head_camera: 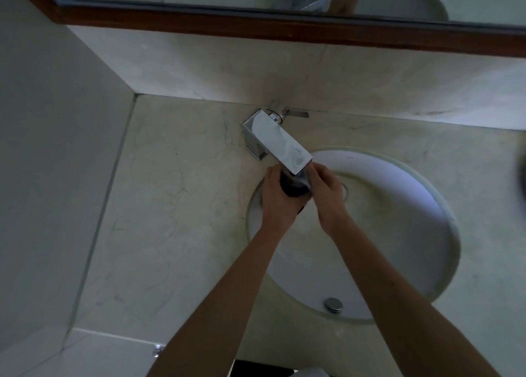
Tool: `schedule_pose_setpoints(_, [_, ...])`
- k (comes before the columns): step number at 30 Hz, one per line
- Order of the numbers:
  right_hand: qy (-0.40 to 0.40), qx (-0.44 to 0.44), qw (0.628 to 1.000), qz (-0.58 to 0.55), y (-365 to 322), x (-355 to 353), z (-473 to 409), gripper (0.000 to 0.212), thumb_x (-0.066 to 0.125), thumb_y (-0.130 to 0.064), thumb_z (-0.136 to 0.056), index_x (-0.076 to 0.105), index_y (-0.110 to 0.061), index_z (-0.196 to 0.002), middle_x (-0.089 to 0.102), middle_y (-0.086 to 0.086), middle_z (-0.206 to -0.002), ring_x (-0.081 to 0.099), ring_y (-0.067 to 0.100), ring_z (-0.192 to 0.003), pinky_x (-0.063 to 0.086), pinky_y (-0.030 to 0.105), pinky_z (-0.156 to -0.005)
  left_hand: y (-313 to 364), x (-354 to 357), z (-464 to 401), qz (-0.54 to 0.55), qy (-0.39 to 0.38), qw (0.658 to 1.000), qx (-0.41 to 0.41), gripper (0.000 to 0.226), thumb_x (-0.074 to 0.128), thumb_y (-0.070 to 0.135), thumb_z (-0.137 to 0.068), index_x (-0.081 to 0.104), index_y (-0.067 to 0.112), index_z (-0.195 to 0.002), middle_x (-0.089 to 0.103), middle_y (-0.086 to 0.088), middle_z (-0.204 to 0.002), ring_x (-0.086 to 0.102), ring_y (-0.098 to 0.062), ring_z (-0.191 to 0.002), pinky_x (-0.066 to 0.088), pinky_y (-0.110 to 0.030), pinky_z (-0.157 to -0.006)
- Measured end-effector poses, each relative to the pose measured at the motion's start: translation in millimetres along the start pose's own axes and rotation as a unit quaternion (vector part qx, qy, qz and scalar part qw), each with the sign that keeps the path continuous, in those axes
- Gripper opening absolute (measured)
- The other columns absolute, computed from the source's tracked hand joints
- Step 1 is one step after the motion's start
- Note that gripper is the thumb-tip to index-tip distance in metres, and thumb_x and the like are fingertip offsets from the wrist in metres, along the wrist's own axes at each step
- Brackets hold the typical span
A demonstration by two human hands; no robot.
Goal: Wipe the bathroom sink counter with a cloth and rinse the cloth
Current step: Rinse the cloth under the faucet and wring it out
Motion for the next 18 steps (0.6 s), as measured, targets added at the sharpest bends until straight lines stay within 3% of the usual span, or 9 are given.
schedule_pose_setpoints(2, [-0.019, -0.008, 1.0, 0.007, -3.2, 3.2, -2.5, 0.014, 0.058, -0.018, -0.1, 0.072, -0.018, -0.103, 0.075, 0.001, -0.093, 0.071, 0.015, -0.085, 0.055, 0.033, -0.071, -4.5, 0.3, 1.5, 0.004, 0.011, 1.0, -0.002, 0.056, 0.087, 0.036, -0.058, 0.054, 0.03, -0.102, 0.066, -0.006, -0.104, 0.068, -0.025, -0.09, 0.06, -0.045, -0.073])
schedule_pose_setpoints(5, [-0.04, -0.008, 0.999, -0.014, -4.0, 5.9, -3.7, 0.013, 0.06, -0.01, -0.097, 0.071, -0.012, -0.104, 0.073, 0.005, -0.091, 0.07, 0.015, -0.078, 0.054, 0.038, -0.064, 0.0, -3.7, 3.9, 0.018, 0.036, 0.999, 0.007, 0.054, 0.09, 0.03, -0.061, 0.055, 0.035, -0.102, 0.068, 0.0, -0.104, 0.069, -0.014, -0.089, 0.06, -0.033, -0.073])
schedule_pose_setpoints(10, [-0.038, 0.047, 0.993, -0.099, 12.1, 3.8, -3.6, 0.02, 0.061, -0.021, -0.099, 0.072, -0.006, -0.106, 0.076, 0.01, -0.101, 0.073, 0.021, -0.097, 0.056, 0.03, -0.079, 3.0, 0.9, 6.6, 0.055, 0.033, 0.998, 0.002, 0.06, 0.091, 0.015, -0.066, 0.057, 0.027, -0.114, 0.069, 0.011, -0.103, 0.068, -0.003, -0.093, 0.057, -0.02, -0.078])
schedule_pose_setpoints(12, [-0.051, 0.065, 0.987, -0.139, 16.3, 8.7, -0.6, 0.025, 0.057, -0.024, -0.102, 0.071, -0.006, -0.113, 0.075, 0.011, -0.11, 0.071, 0.023, -0.105, 0.056, 0.028, -0.083, 1.9, 1.8, 7.1, 0.05, 0.038, 0.998, 0.013, 0.057, 0.088, 0.021, -0.068, 0.06, 0.025, -0.118, 0.071, 0.006, -0.106, 0.069, -0.009, -0.096, 0.057, -0.024, -0.08])
schedule_pose_setpoints(15, [-0.03, 0.109, 0.978, -0.174, 30.8, 9.9, -1.4, 0.035, 0.054, -0.036, -0.103, 0.068, -0.01, -0.122, 0.071, 0.008, -0.122, 0.066, 0.022, -0.115, 0.054, 0.031, -0.092, 0.7, 0.0, 9.5, 0.034, 0.062, 0.997, 0.022, 0.036, 0.081, 0.036, -0.072, 0.067, 0.023, -0.103, 0.074, 0.004, -0.091, 0.072, -0.013, -0.083, 0.059, -0.035, -0.074])
schedule_pose_setpoints(18, [0.071, 0.275, 0.954, -0.094, 74.4, -3.8, 4.8, 0.065, 0.057, -0.06, -0.093, 0.053, -0.016, -0.14, 0.05, 0.003, -0.146, 0.049, 0.023, -0.131, 0.041, 0.041, -0.104, 13.4, -7.2, 13.0, 0.004, 0.1, 0.994, 0.054, 0.033, 0.083, 0.028, -0.077, 0.064, 0.028, -0.104, 0.071, 0.01, -0.095, 0.069, -0.003, -0.089, 0.055, -0.02, -0.077])
Point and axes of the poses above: each hand's wrist, its own z-axis away from the middle knuckle, its own x-axis out of the palm, y = z × x, the point moved 9 cm from there along -z, towards the middle knuckle
